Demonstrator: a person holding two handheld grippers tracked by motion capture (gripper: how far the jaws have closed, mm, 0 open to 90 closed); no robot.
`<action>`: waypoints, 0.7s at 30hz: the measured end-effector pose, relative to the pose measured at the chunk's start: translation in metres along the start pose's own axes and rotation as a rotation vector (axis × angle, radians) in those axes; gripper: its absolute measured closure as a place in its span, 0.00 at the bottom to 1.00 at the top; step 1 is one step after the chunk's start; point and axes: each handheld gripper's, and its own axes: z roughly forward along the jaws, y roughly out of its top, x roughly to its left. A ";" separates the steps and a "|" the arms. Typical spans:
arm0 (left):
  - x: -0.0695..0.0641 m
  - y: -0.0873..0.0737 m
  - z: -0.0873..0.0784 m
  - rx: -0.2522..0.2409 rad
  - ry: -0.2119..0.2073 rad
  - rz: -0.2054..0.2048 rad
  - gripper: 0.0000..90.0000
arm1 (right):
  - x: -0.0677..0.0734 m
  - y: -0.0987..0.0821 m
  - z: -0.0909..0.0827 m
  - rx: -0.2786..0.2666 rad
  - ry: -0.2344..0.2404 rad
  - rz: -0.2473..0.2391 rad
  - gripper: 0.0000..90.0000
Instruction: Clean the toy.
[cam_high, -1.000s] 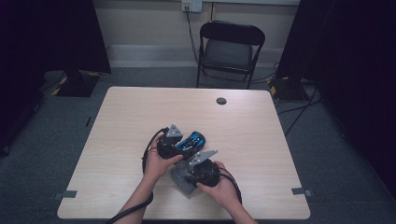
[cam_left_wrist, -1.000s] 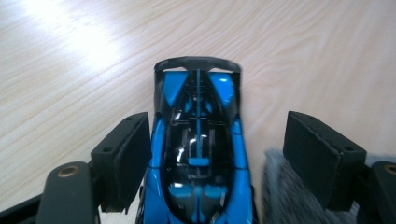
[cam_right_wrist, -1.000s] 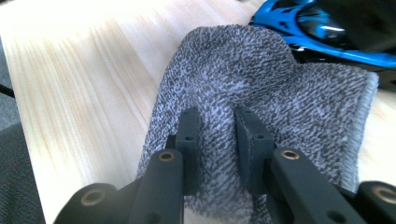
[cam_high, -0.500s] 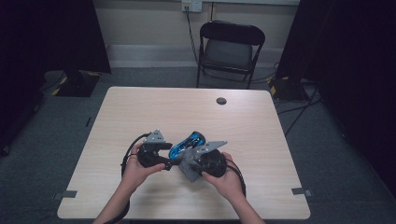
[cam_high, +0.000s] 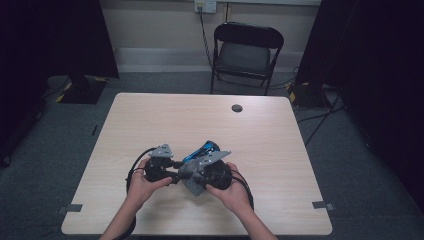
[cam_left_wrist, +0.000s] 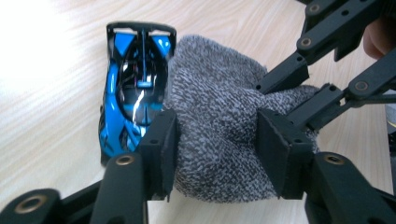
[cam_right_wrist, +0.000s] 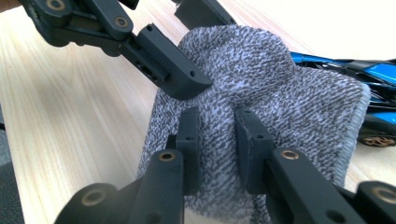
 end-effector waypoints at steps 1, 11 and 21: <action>0.000 -0.001 -0.002 0.008 0.006 -0.001 0.63 | 0.001 0.000 0.002 0.000 0.003 0.002 0.81; 0.008 -0.024 -0.032 0.104 -0.009 -0.067 0.93 | 0.017 0.000 0.018 -0.013 0.033 -0.001 0.62; 0.034 -0.056 -0.068 0.131 0.057 -0.135 0.92 | -0.026 -0.003 0.000 -0.108 -0.139 0.053 0.34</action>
